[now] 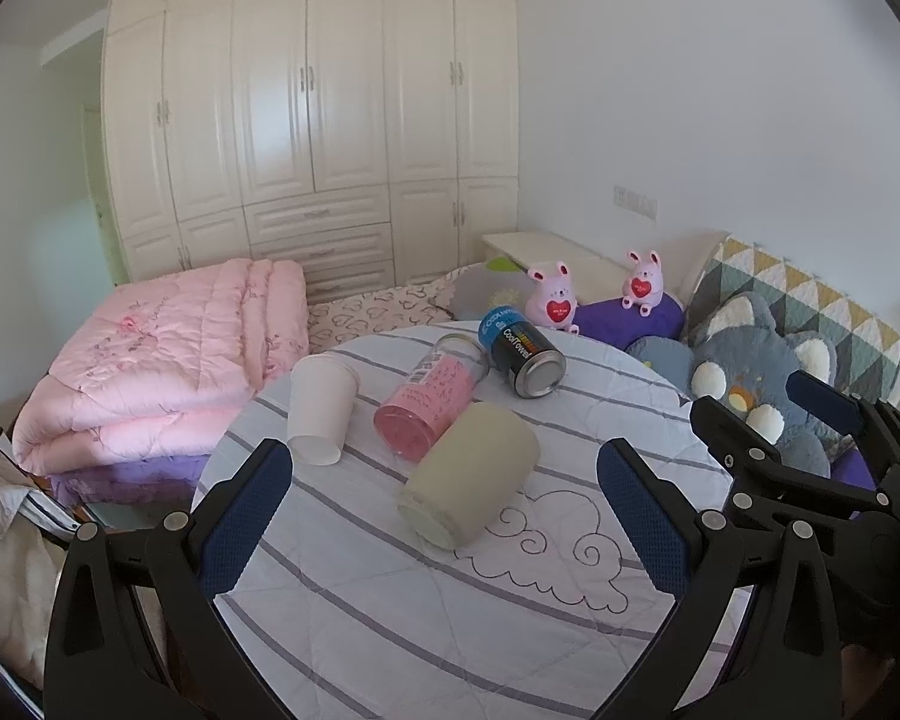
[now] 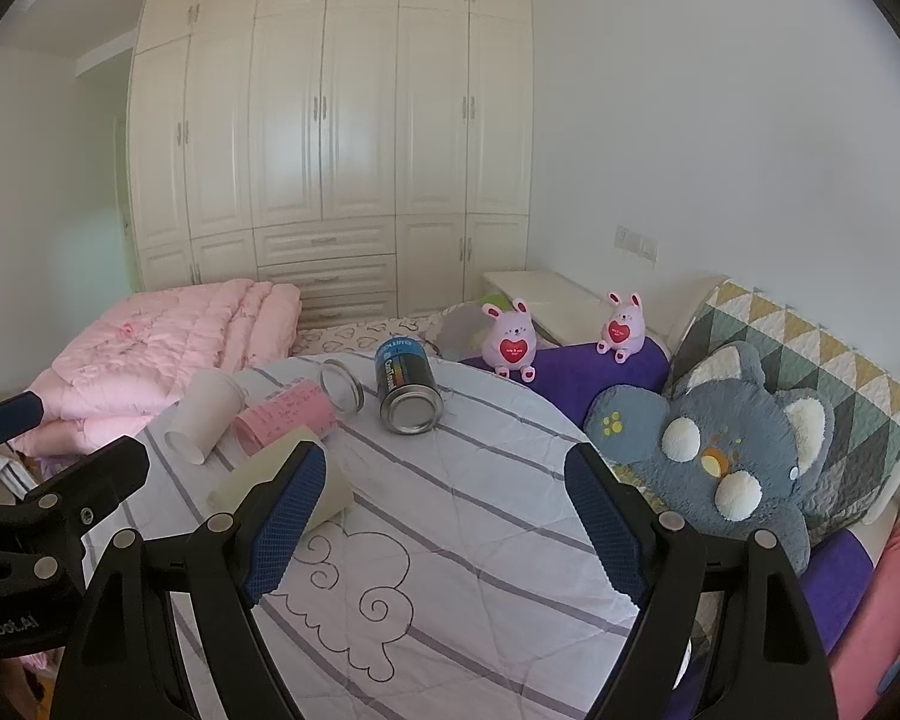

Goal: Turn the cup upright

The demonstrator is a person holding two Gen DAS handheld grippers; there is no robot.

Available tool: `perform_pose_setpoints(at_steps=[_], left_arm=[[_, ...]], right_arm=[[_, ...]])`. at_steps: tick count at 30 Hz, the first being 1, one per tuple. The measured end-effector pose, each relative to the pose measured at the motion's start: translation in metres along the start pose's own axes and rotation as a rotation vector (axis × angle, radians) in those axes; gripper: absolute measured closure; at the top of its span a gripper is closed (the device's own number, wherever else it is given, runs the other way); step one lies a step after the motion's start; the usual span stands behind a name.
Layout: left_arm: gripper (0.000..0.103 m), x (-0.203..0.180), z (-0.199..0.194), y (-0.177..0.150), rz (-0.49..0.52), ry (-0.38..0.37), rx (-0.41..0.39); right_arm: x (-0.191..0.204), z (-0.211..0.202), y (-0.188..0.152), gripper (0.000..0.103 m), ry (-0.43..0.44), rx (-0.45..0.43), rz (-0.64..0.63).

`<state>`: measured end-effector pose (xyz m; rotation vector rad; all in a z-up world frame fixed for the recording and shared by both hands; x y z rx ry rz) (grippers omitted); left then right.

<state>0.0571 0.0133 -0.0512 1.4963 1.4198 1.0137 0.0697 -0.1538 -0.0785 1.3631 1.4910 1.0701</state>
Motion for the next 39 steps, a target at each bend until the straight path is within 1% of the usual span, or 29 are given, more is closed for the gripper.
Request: perform_pose_setpoints(at_steps=[7, 12, 25, 34, 39], left_arm=[[0.000, 0.000, 0.006, -0.003, 0.001, -0.004, 0.015], [0.000, 0.002, 0.019, 0.000, -0.003, -0.011, 0.043], [0.000, 0.007, 0.054, 0.018, -0.006, -0.030, 0.108], [0.000, 0.006, 0.080, 0.031, 0.023, -0.036, 0.147], [0.000, 0.003, 0.106, 0.035, 0.040, -0.059, 0.207]], right_arm=[[-0.002, 0.008, 0.000, 0.020, -0.001, 0.014, 0.002], [-0.001, 0.015, 0.001, 0.020, -0.002, 0.026, 0.000], [0.000, 0.046, 0.008, 0.020, 0.008, 0.059, 0.013], [-0.001, 0.073, 0.013, 0.020, 0.015, 0.087, 0.028], [-0.002, 0.090, 0.017, 0.020, 0.016, 0.112, 0.022]])
Point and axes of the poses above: each gripper's, at about its wrist camera, not at the fingertips, and z roughly the way its jaws point, x to its left, y to its top, the point moved 5 cm from there along z, roughly the way its jaws point, and after that the axes turned 10 degrees about -x, right-handed, at the moved point
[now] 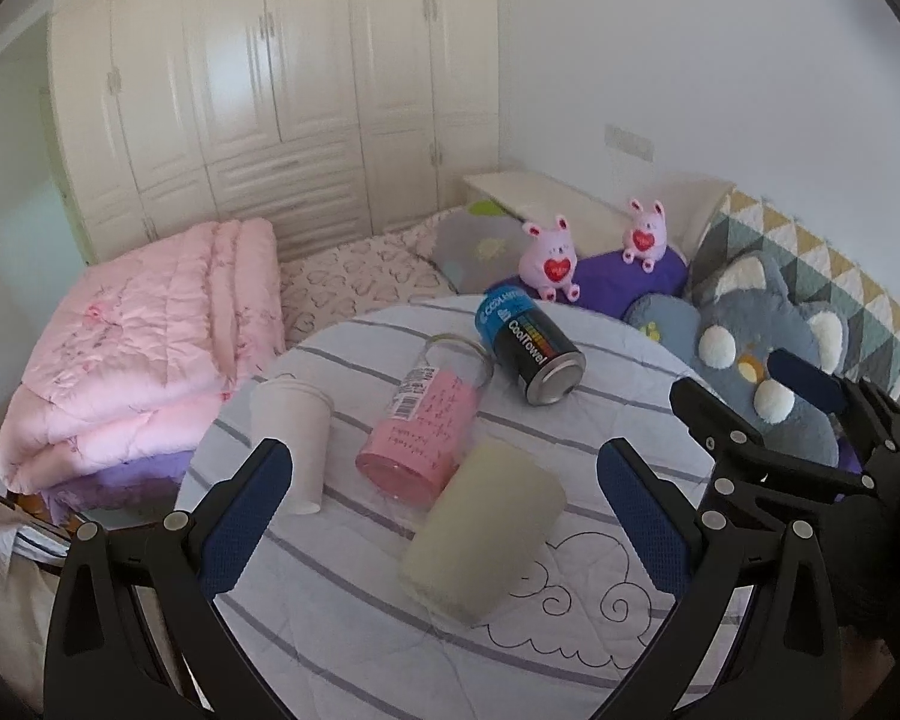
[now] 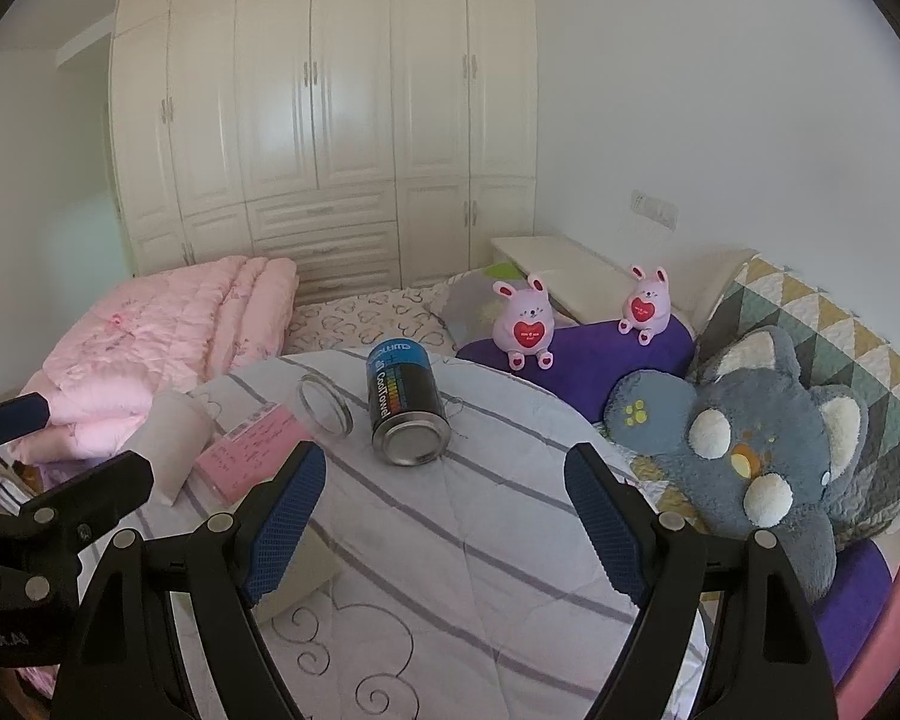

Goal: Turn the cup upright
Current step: 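Move the left tool to the lying pink-labeled glass jar and grasp it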

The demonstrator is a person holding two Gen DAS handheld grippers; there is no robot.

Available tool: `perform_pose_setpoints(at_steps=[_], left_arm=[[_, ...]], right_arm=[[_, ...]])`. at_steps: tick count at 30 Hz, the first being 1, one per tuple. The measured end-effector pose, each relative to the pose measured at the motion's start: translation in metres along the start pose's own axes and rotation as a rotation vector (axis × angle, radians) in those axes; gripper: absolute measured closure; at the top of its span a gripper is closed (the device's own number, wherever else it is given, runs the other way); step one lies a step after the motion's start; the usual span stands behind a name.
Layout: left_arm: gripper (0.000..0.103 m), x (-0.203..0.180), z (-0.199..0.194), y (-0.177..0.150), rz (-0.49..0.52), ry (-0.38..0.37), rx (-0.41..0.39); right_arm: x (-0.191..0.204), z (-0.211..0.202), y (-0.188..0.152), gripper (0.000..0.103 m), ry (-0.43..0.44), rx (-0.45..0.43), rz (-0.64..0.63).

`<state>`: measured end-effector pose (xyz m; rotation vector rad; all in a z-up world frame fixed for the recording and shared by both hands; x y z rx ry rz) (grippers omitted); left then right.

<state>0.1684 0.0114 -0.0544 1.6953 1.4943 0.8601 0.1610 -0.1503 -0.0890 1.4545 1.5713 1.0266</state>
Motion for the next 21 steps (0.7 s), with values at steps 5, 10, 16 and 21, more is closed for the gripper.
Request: perform_pose_setpoints(at_steps=[5, 10, 16, 21], left_arm=[[0.000, 0.000, 0.020, 0.004, 0.017, 0.010, 0.027], [0.000, -0.002, 0.033, 0.010, 0.021, 0.005, 0.023], [0.000, -0.004, 0.050, 0.020, 0.011, 0.004, 0.018], [0.000, -0.008, 0.065, 0.028, 0.037, 0.002, 0.034]], right_arm=[[-0.001, 0.024, 0.001, 0.020, -0.011, 0.044, -0.029], [-0.008, 0.040, 0.002, 0.020, -0.017, 0.063, -0.021], [-0.012, 0.054, 0.009, 0.020, -0.023, 0.055, -0.016], [-0.017, 0.065, 0.015, 0.020, -0.029, 0.051, -0.025]])
Point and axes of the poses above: each gripper's, at about its wrist camera, not at the fingertips, and z roughly the way its jaws point, x to its left, y to its top, the point moved 5 cm from there along z, roughly the way its jaws point, and after that the axes turned 10 degrees about -x, right-handed, at the moved point
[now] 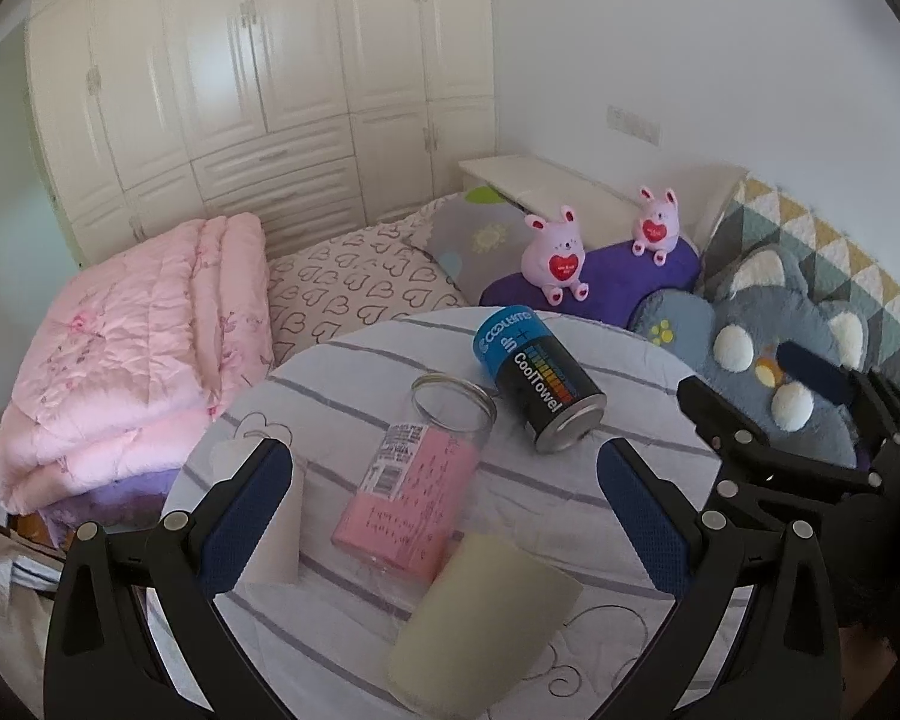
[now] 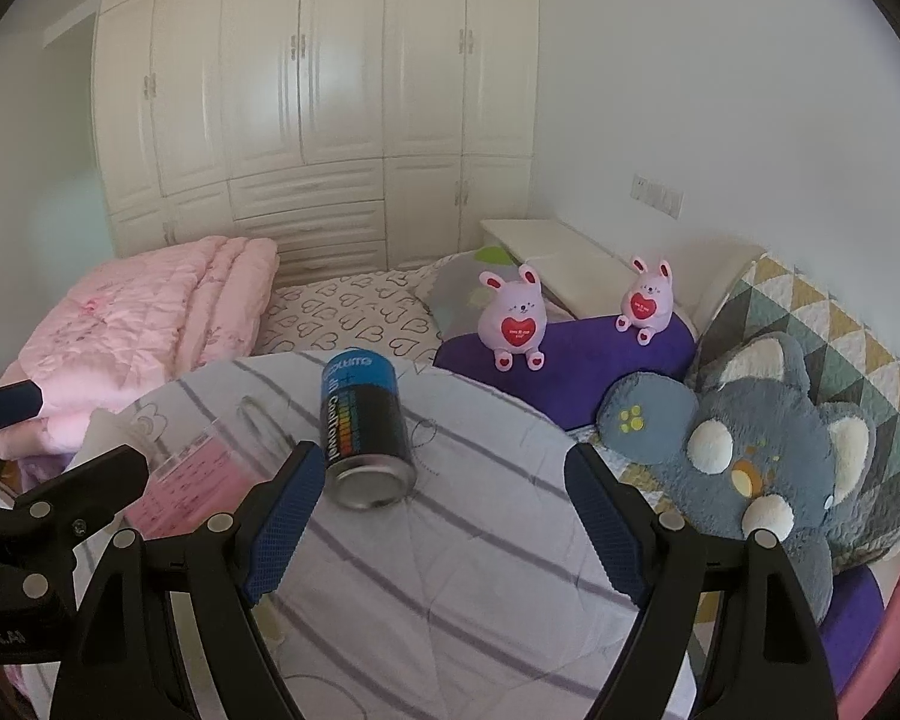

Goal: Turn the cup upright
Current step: 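Move the left tool to the lying pink-labeled glass jar and grasp it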

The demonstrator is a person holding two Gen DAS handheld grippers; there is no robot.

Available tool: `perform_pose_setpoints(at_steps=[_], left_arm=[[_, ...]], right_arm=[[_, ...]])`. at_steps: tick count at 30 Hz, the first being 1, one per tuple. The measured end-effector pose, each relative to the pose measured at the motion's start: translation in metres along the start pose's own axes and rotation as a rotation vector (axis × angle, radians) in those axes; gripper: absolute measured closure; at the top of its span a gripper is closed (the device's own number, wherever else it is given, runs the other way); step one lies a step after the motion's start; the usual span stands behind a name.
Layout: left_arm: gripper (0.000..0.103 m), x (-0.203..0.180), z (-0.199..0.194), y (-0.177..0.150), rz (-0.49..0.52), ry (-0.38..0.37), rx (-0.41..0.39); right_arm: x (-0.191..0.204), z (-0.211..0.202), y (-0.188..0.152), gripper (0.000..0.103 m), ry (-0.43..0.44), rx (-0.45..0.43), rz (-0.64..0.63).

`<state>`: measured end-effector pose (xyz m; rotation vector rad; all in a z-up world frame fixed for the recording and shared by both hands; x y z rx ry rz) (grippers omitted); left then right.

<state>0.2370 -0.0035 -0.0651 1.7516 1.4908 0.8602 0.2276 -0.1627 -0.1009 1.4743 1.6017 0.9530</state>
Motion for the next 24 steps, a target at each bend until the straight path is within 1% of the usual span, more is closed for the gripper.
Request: perform_pose_setpoints(at_steps=[2, 5, 8, 11, 14, 19, 21, 23, 24], left_arm=[[0.000, -0.001, 0.006, 0.002, 0.029, 0.006, 0.011], [0.000, -0.003, 0.024, 0.002, 0.079, 0.018, 0.071], [0.000, -0.003, 0.039, -0.002, 0.134, 0.050, 0.112], [0.000, -0.001, 0.060, -0.011, 0.179, 0.089, 0.179], [0.000, 0.003, 0.074, -0.018, 0.163, 0.081, 0.223], [0.000, 0.010, 0.100, -0.030, 0.149, 0.104, 0.313], [0.000, 0.012, 0.111, -0.037, 0.133, 0.097, 0.360], [0.000, 0.012, 0.122, -0.044, 0.120, 0.075, 0.414], [0.000, 0.011, 0.125, -0.048, 0.118, 0.071, 0.427]], right_arm=[[0.000, 0.003, 0.001, 0.020, 0.003, 0.002, -0.003], [-0.002, 0.010, 0.002, 0.020, 0.001, 0.007, -0.006], [-0.005, 0.018, 0.001, 0.020, 0.011, 0.017, 0.009], [-0.007, 0.026, -0.001, 0.020, 0.014, 0.025, 0.014], [-0.007, 0.034, -0.003, 0.020, 0.021, 0.036, 0.018], [-0.003, 0.045, -0.007, 0.020, 0.039, 0.058, 0.022], [-0.002, 0.047, -0.008, 0.020, 0.044, 0.060, 0.020], [0.000, 0.050, -0.009, 0.020, 0.050, 0.063, 0.023], [0.000, 0.051, -0.009, 0.020, 0.054, 0.065, 0.024]])
Point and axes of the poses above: each gripper's, at about its wrist camera, not at the fingertips, and z roughly the way its jaws point, x to its left, y to its top, the point moved 5 cm from there along z, roughly the way its jaws point, and after that the axes turned 10 degrees about -x, right-handed, at the moved point
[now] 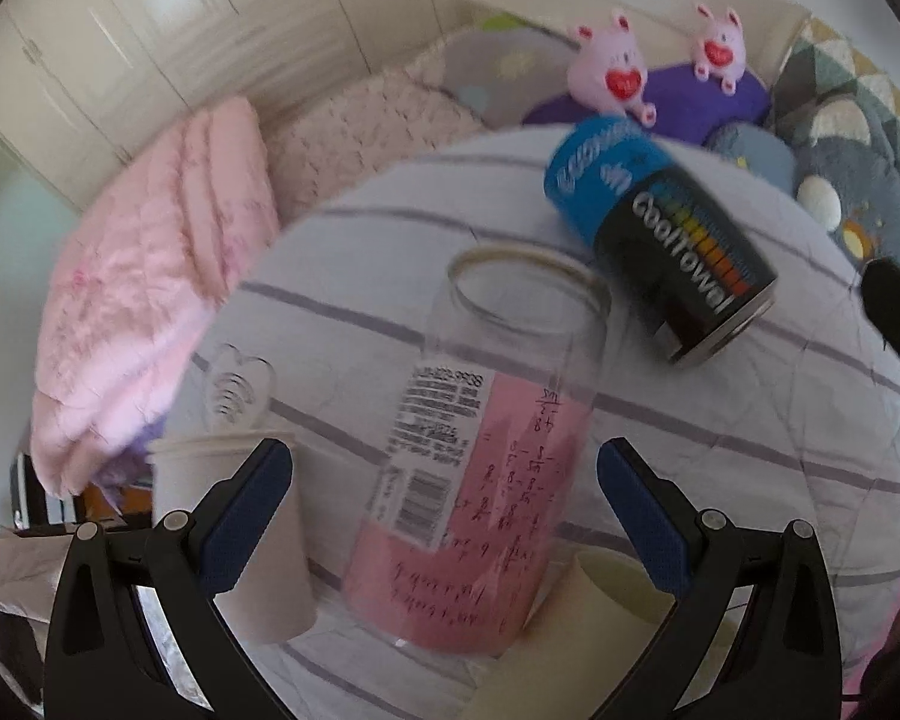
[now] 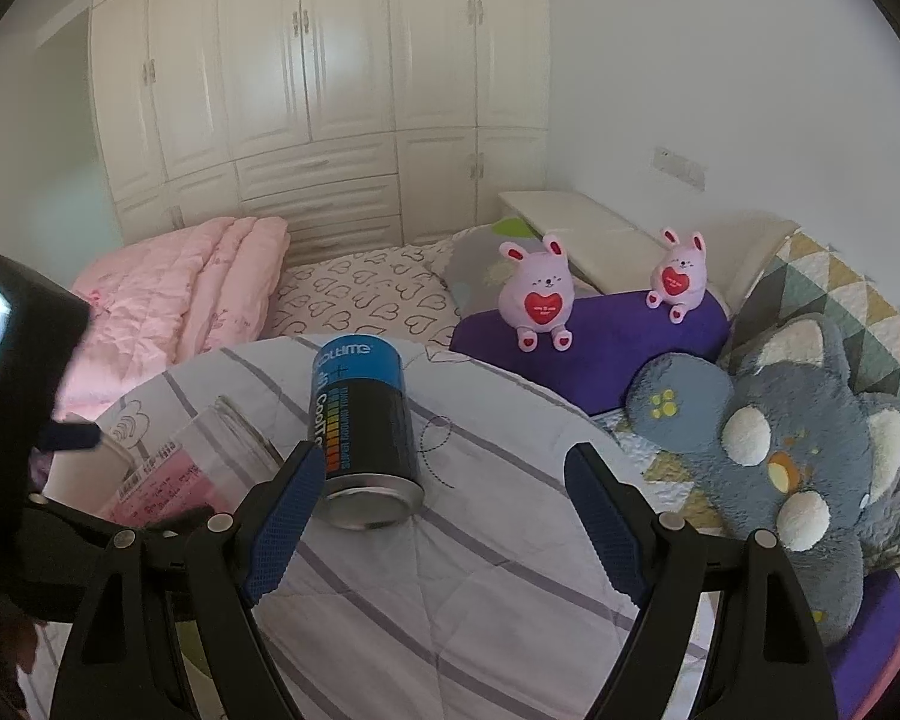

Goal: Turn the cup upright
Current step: 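Move the left tool to the lying pink-labeled glass jar and grasp it, then lift the glass jar with the left tool toward the right tool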

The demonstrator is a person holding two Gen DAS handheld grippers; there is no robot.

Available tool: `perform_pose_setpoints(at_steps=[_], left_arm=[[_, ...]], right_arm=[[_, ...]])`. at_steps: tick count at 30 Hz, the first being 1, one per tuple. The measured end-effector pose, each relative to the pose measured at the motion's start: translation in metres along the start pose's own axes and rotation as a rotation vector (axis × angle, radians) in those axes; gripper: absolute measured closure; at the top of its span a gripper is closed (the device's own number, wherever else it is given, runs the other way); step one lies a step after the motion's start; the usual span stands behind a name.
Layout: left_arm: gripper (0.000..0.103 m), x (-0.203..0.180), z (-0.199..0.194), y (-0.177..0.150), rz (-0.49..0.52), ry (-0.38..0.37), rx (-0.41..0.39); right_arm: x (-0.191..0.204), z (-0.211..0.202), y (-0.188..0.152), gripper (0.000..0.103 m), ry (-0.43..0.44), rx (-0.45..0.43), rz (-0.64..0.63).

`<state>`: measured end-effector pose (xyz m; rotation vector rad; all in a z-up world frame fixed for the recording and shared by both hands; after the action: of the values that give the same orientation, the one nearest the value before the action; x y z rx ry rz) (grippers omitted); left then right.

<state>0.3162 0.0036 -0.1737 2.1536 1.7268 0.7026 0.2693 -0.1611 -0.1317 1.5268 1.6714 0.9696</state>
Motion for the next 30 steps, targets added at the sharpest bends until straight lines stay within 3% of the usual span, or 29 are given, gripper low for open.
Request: perform_pose_setpoints(at_steps=[5, 7, 8, 9, 17, 25, 30], left_arm=[[0.001, -0.006, 0.017, -0.003, 0.020, 0.003, 0.042], [0.013, -0.007, 0.021, -0.005, 0.014, -0.021, 0.064], [0.024, -0.007, 0.022, -0.006, 0.007, -0.043, 0.074], [0.025, -0.008, 0.023, -0.007, 0.000, -0.062, 0.081], [0.026, 0.000, -0.010, 0.003, -0.019, -0.040, -0.029], [0.026, 0.008, -0.084, 0.001, -0.006, -0.003, -0.165], [0.026, 0.011, -0.128, -0.016, -0.041, 0.014, -0.233]], right_arm=[[0.001, 0.003, -0.002, 0.020, 0.006, 0.006, -0.007], [0.000, 0.005, -0.002, 0.020, 0.006, 0.009, -0.002], [-0.001, 0.005, -0.002, 0.020, 0.006, 0.010, 0.002], [-0.001, 0.006, -0.003, 0.020, 0.005, 0.012, 0.005], [0.005, 0.001, -0.004, 0.020, 0.010, 0.019, 0.000], [0.017, -0.019, -0.001, 0.020, 0.025, 0.011, -0.007], [0.019, -0.057, 0.006, 0.020, 0.007, -0.034, -0.008]])
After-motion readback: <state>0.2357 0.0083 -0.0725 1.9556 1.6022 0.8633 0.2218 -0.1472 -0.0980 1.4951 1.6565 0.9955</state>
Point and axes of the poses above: each gripper's, at about its wrist camera, not at the fingertips, and z roughly the way its jaws point, x to its left, y to its top, the point moved 5 cm from there along z, roughly the way its jaws point, and after that the axes turned 10 degrees about -x, right-handed, at the moved point
